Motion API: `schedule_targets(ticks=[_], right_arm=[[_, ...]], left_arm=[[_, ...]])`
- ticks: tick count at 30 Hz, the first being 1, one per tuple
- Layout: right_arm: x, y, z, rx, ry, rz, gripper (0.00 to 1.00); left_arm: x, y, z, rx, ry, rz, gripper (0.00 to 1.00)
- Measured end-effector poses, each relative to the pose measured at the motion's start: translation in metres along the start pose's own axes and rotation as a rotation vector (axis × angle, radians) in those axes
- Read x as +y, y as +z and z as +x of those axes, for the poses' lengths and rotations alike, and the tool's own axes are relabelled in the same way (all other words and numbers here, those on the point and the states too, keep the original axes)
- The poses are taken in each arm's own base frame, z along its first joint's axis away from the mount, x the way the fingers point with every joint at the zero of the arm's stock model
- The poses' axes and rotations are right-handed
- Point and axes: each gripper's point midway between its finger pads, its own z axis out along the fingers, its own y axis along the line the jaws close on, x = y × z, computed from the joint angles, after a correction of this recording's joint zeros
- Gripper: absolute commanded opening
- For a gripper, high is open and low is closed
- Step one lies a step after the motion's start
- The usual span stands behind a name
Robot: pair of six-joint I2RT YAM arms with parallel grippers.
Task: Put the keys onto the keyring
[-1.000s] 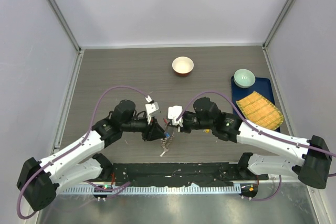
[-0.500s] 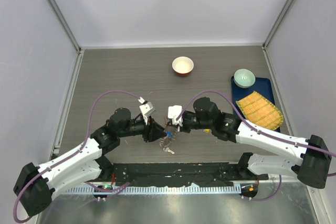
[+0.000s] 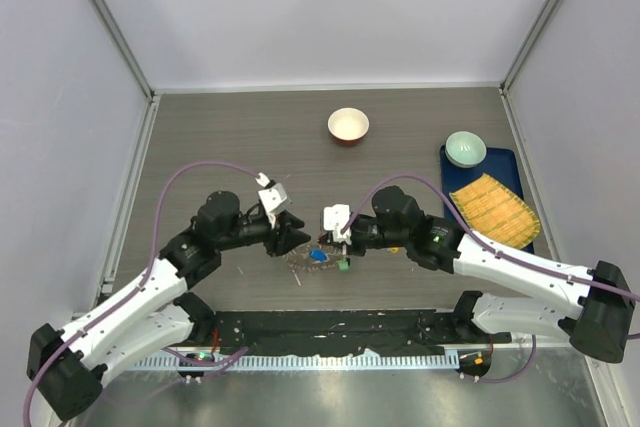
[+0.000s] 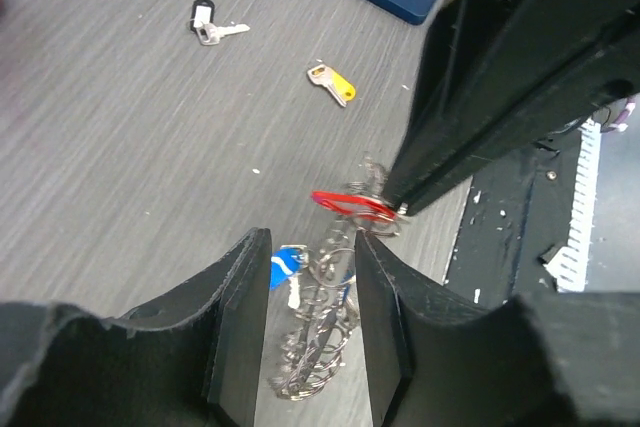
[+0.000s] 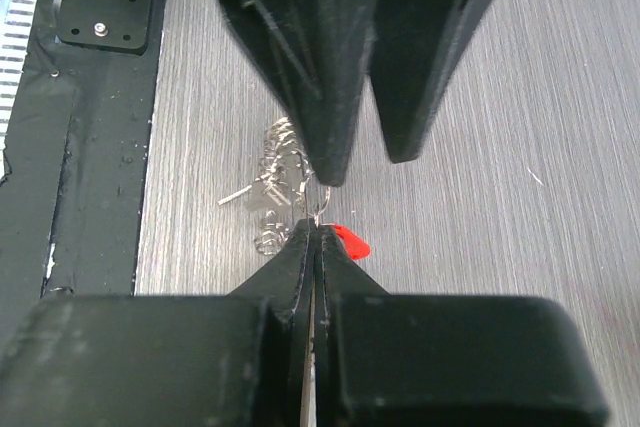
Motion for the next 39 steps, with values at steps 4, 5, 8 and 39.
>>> schedule_targets(ticks=[4, 5, 8, 39], right_arm=[[0.003, -0.001, 0.000, -0.005, -0.004, -0.014, 0.01], [0.004, -0.001, 0.000, -0.007, -0.006, -0.018, 0.01], [0.006, -0.001, 0.001, -0.008, -0.009, -0.025, 0.01], [0.009, -0.003, 0.000, -0.013, -0.012, -0.041, 0.01]], left_arm=[[0.012, 0.000, -0.002, 0.044, 0.084, 0.054, 0.45], [0.013, 0.000, 0.000, 0.061, 0.100, 0.080, 0.46], [0.012, 0.003, 0.006, 0.119, 0.132, 0.190, 0.47], [-0.026, 0.020, 0.027, 0.155, 0.102, 0.355, 0.44]])
